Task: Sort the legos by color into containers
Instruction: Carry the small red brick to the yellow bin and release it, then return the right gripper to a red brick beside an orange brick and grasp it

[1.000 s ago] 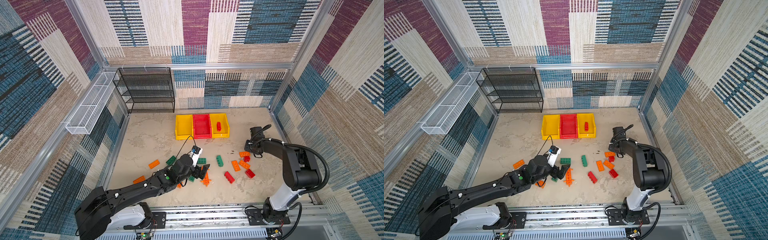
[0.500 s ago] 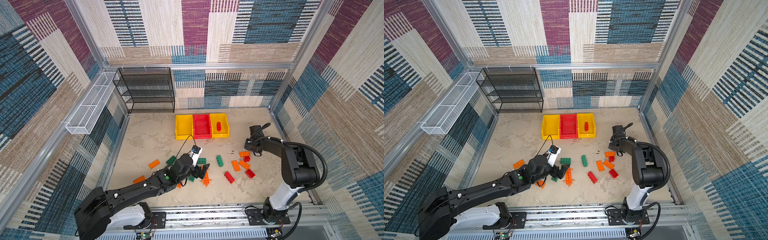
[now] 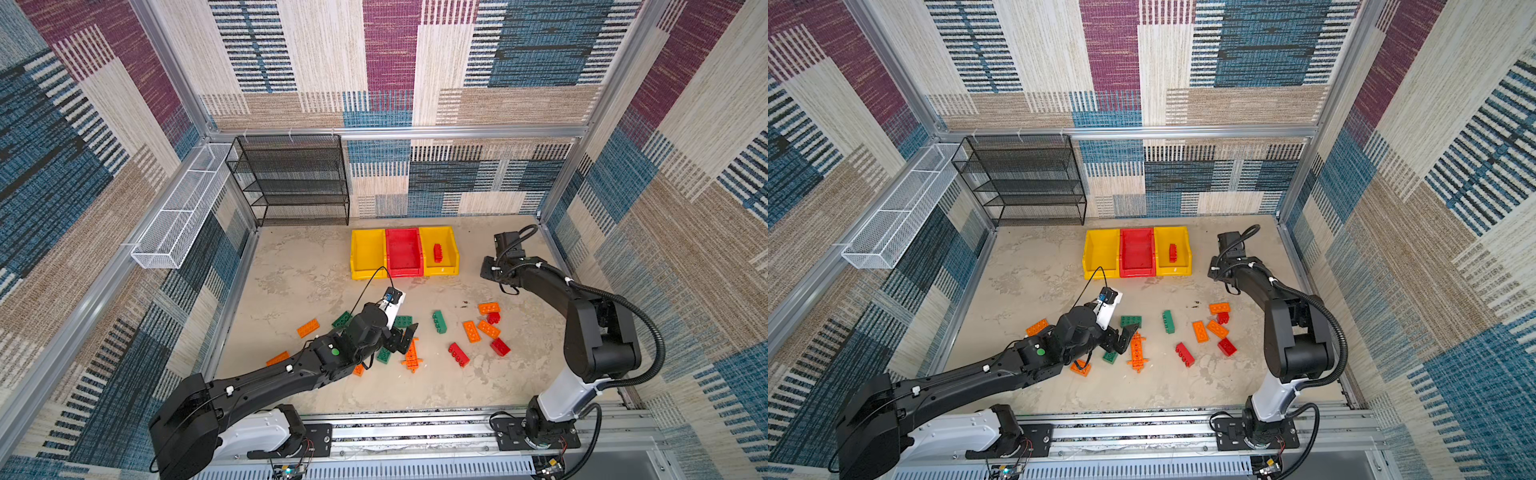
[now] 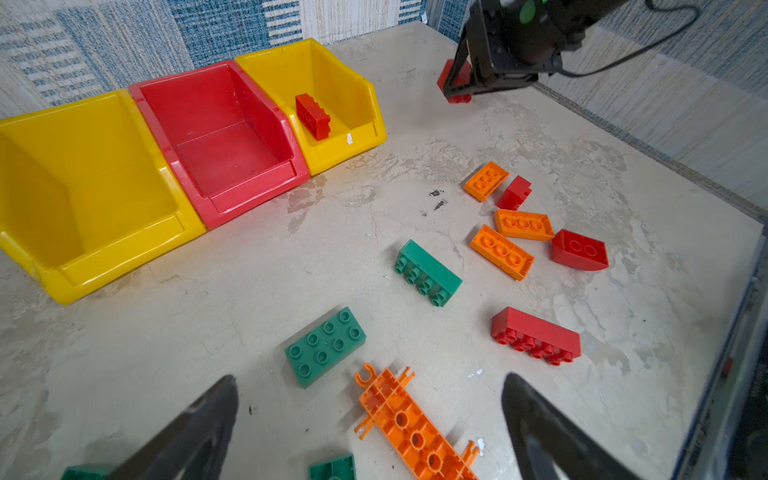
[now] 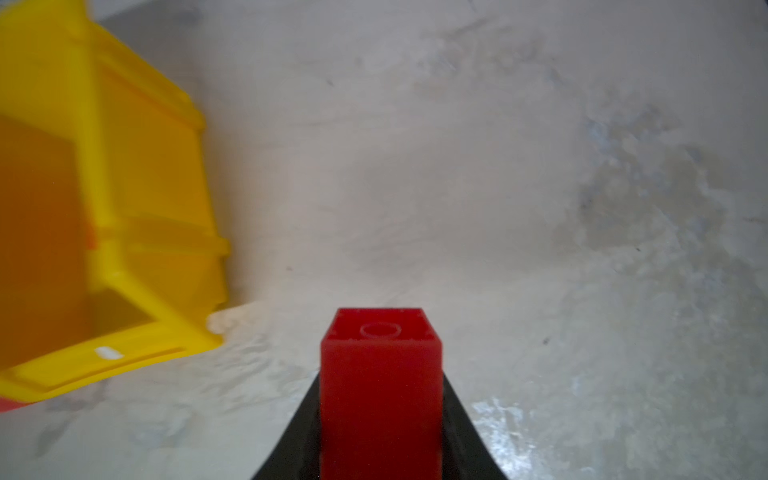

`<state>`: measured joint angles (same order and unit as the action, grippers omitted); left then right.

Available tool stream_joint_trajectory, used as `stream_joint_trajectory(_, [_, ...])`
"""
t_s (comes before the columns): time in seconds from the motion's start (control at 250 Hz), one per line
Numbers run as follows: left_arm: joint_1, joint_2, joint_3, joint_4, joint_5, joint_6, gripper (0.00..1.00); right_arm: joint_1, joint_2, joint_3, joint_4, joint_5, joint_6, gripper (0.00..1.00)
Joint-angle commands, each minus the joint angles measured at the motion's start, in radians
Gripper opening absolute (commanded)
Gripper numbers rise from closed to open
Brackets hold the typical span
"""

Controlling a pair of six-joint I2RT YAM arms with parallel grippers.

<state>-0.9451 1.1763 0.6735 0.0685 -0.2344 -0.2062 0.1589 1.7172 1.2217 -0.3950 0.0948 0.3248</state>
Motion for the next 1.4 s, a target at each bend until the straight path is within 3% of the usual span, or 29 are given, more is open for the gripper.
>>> stream_joint_trajectory(0.0, [0.001, 0.011, 0.029, -0.043, -0.052, 0.019, 0.99, 0.061, 0.044, 0.111, -0.041, -0.033, -0.01, 0.24])
stream_joint_trajectory(0.26, [0.005, 0.008, 0.047, -0.105, -0.097, 0.008, 0.99, 0.133, 0.225, 0.329, -0.053, -0.113, -0.008, 0.25])
stream_joint_trajectory(0.632, [0.03, -0.084, 0.009, -0.145, -0.151, -0.013, 0.99, 0.152, 0.445, 0.568, -0.105, -0.137, -0.025, 0.28])
stream_joint_trajectory(0.72, [0.04, -0.082, 0.015, -0.156, -0.149, -0.015, 0.99, 0.153, 0.487, 0.622, -0.13, -0.137, -0.026, 0.37])
stream_joint_trajectory(0.808, [0.043, -0.082, 0.02, -0.163, -0.142, -0.015, 0.99, 0.152, 0.489, 0.634, -0.137, -0.132, -0.022, 0.56])
stream_joint_trajectory(1.032, [0.045, -0.1, 0.021, -0.162, -0.109, -0.013, 0.99, 0.154, 0.317, 0.47, -0.104, -0.09, -0.009, 0.66])
stream_joint_trajectory(1.396, [0.024, -0.077, 0.009, -0.081, 0.084, -0.073, 0.99, 0.153, -0.141, -0.137, -0.119, 0.141, 0.079, 0.78])
